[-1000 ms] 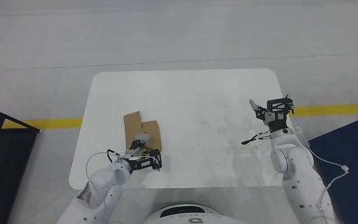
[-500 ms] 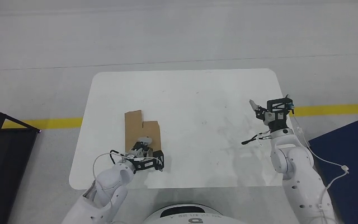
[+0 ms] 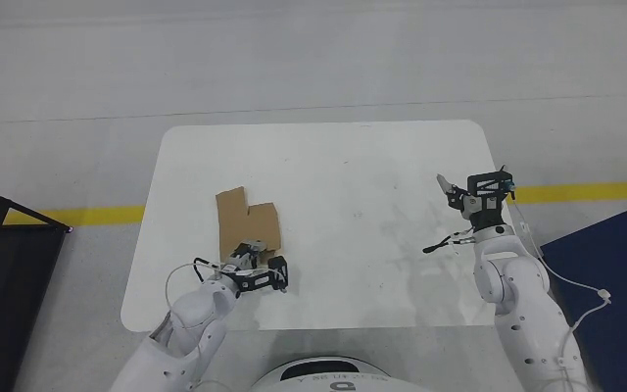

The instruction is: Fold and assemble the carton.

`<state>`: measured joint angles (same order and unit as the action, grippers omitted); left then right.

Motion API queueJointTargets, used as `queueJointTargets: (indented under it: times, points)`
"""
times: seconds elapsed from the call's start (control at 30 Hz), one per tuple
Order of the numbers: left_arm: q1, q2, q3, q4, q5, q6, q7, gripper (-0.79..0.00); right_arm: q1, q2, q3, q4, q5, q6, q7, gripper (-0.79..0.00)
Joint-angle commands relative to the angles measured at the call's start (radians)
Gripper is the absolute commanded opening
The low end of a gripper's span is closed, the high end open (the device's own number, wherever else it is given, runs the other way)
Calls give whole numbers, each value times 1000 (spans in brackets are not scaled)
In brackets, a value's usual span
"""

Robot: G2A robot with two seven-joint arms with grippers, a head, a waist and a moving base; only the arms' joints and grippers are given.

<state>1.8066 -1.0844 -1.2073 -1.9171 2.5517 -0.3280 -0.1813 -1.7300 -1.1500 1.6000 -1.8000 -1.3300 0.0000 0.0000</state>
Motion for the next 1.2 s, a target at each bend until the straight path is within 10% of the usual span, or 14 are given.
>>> queueJointTargets:
  times: [0.0,0.2,0.4,0.73,0.93,1.17]
  points:
    - [1,-2,-17,-8,-51,37,20,-785,0,0,0,0,0,0,0,0]
    - [-22,-6,-119,-49,-404,65,186,-785,0,0,0,0,0,0,0,0]
    - [-159,-14,-124,-2,-690,-94,277,-785,0,0,0,0,0,0,0,0]
    - [-157,-15,-129,4,-709,-83,279,-785,0,0,0,0,0,0,0,0]
    - [-253,-29,-175,117,-1141,-168,378,-785,59,4,-98,32,34,-315,-24,0]
    - [-418,-47,-133,267,-1506,-271,317,-785,113,-5,-196,86,8,-372,-90,0]
